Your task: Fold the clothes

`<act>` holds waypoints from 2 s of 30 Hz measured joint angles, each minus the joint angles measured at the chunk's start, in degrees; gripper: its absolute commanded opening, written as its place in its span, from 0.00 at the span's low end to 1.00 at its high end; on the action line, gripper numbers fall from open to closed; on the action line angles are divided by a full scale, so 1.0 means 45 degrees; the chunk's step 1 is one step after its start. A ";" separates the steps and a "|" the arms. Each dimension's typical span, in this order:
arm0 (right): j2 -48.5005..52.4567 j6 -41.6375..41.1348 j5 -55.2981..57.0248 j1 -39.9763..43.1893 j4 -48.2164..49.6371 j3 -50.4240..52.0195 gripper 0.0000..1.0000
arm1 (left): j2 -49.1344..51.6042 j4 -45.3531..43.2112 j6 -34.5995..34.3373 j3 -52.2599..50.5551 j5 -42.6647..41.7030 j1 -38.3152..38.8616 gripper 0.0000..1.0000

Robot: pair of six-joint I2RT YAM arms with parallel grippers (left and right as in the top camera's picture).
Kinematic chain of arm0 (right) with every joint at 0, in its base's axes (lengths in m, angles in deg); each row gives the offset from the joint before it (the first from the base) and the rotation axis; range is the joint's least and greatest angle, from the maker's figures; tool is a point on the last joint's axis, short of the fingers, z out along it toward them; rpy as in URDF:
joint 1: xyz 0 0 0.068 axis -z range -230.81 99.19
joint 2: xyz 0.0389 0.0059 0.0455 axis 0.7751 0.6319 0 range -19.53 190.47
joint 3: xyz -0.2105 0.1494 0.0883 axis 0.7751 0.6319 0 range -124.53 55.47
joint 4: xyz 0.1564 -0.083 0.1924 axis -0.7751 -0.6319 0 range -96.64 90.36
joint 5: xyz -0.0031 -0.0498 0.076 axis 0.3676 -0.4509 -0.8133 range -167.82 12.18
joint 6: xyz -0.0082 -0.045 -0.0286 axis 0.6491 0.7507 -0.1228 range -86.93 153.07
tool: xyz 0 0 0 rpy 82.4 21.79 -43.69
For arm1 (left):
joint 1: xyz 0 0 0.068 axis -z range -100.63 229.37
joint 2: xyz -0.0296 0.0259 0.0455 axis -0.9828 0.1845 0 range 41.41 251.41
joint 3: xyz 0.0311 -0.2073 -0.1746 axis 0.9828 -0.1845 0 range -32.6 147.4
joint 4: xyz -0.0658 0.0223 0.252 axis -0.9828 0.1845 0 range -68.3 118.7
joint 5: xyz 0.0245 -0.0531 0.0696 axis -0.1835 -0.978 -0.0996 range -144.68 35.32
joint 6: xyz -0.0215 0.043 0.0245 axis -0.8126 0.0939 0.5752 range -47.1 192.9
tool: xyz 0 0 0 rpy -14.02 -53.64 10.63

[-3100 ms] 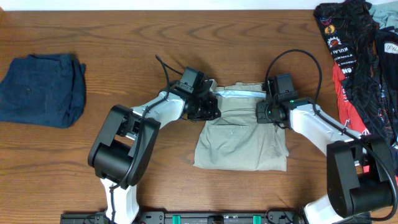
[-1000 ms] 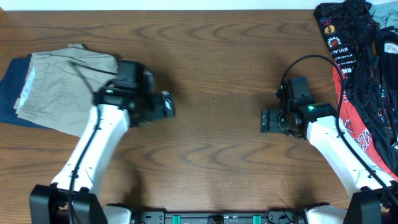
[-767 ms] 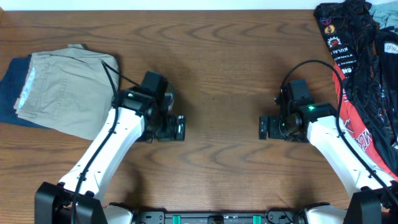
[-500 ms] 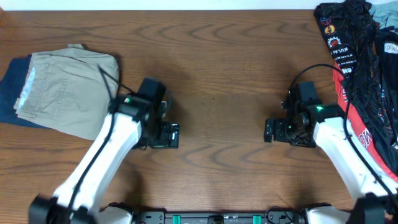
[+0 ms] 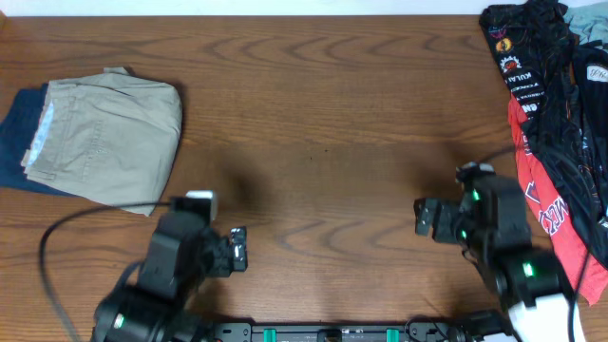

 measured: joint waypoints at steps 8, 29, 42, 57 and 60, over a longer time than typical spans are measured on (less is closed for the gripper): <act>-0.2200 -0.0015 0.0160 -0.0010 0.0010 0.0437 0.99 | -0.1792 -0.0432 -0.0019 -0.0126 0.0214 0.0000 0.98; -0.2191 -0.0019 0.0189 -0.0010 -0.0505 0.0437 0.99 | -0.1787 -0.0432 -0.0019 -0.0136 0.0253 0.0000 0.98; -0.2934 -0.0005 0.0262 0.0073 -0.0879 0.0442 0.99 | -0.1787 -0.0432 -0.0019 -0.0136 0.0253 0.0000 0.98; -0.8597 0.2812 0.0617 0.1647 0.1418 0.2647 0.99 | -0.1787 -0.0427 -0.0019 -0.0151 0.0253 0.0000 0.98; -0.9476 0.3113 0.0573 0.1763 0.2657 0.3468 0.99 | -0.1787 -0.0427 -0.0019 -0.0151 0.0253 0.0000 0.98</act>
